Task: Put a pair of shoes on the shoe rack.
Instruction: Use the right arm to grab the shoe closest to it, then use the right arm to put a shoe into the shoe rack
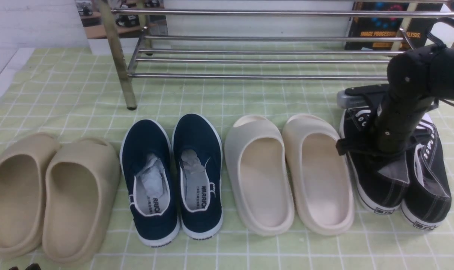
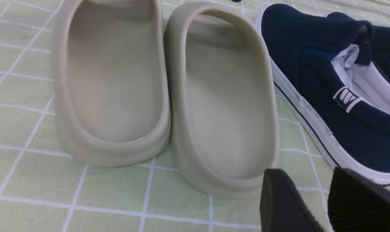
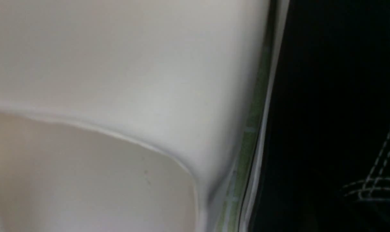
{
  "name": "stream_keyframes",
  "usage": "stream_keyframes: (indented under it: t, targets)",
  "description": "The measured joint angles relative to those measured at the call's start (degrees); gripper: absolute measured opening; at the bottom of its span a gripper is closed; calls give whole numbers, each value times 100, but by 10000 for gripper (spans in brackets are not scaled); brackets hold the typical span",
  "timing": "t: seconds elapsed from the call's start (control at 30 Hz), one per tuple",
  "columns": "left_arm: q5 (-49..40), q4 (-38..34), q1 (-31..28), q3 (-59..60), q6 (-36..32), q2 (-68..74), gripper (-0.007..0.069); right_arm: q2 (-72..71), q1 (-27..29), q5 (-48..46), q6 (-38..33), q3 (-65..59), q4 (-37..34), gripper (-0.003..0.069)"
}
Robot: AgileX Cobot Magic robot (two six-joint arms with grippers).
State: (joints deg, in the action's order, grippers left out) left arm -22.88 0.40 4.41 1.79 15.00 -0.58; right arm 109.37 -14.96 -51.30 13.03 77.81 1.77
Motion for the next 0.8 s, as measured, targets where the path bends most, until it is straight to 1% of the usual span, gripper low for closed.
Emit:
stream_keyframes:
  t: [0.23,0.37,0.47,0.57,0.7,0.8]
  targets:
    - [0,0,0,0,-5,0,238,-599,0,-303,0,112,28,14]
    - [0,0,0,0,-5,0,238,-915,0,-926,-153,549,57,14]
    - [0,0,0,0,-5,0,238,-937,0,-1170,-243,833,87,14]
    - [0,0,0,0,-5,0,238,-937,-35,-1145,-280,1038,106,16]
    - [0,0,0,0,-5,0,238,-799,-56,-882,-286,1335,125,17]
    - [0,0,0,0,-5,0,238,-266,-56,-756,-296,1976,274,17]
